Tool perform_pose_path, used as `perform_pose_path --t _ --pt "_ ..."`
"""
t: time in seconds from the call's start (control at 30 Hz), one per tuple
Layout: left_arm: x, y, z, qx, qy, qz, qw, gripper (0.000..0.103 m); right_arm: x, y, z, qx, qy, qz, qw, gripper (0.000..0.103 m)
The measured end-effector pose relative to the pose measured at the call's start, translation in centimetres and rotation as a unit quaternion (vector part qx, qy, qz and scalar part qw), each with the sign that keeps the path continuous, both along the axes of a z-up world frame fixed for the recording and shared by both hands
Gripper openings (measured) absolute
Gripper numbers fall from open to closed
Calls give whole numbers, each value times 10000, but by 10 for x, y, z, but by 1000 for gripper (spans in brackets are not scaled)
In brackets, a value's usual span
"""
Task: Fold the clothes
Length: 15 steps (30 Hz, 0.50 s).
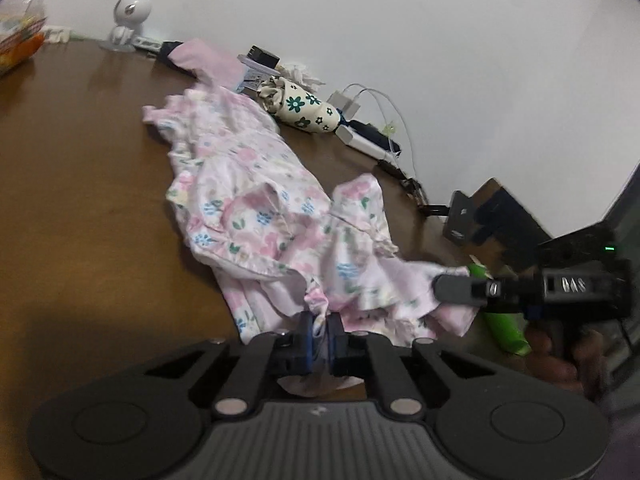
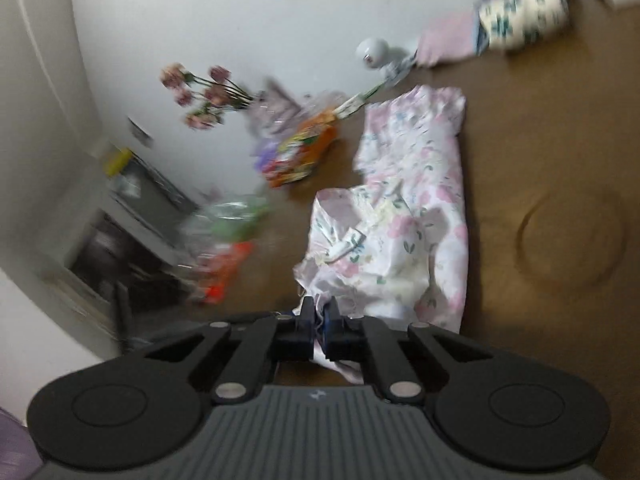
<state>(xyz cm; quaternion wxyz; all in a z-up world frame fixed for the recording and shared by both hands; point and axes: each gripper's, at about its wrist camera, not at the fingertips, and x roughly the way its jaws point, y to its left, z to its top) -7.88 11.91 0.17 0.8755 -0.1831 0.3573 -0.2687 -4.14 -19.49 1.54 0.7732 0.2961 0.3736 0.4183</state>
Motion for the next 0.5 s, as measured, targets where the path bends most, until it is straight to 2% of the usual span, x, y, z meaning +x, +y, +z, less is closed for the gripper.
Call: perform_pose_path --t 0.07,0.1,0.13,0.2,0.23,0.3,0.33,0.4,0.5 --pt "-1 8 -1 168 8 296 9994 25 6 -4 -1 284 160 -128 9994 8" --pt "0 9 1 216 -35 421 9989 35 9 -1 0 -74 4 -351 9994 15" --pt "0 7 4 239 -113 495 9984 49 13 3 2 -518 -192 -600 9967 18" --pt "-2 2 13 307 -307 588 9973 60 3 8 11 -994 -655 -804 9896 34" --pt "-3 0 18 361 -404 611 9967 60 -3 11 15 -1214 -888 -893 9846 38" --pt "-7 -3 27 532 -599 631 9948 63 -13 15 24 -1651 -1350 -1069 9711 52" --pt "-9 -4 31 645 -681 731 9929 66 -19 17 29 -1866 -1579 -1155 9628 54" --pt "-14 -11 39 868 -869 930 9881 72 -29 19 31 -1950 -1736 -1096 9591 58" --pt "-19 -25 46 1199 -1105 1115 9803 74 -44 22 33 -2035 -1934 -979 9548 62"
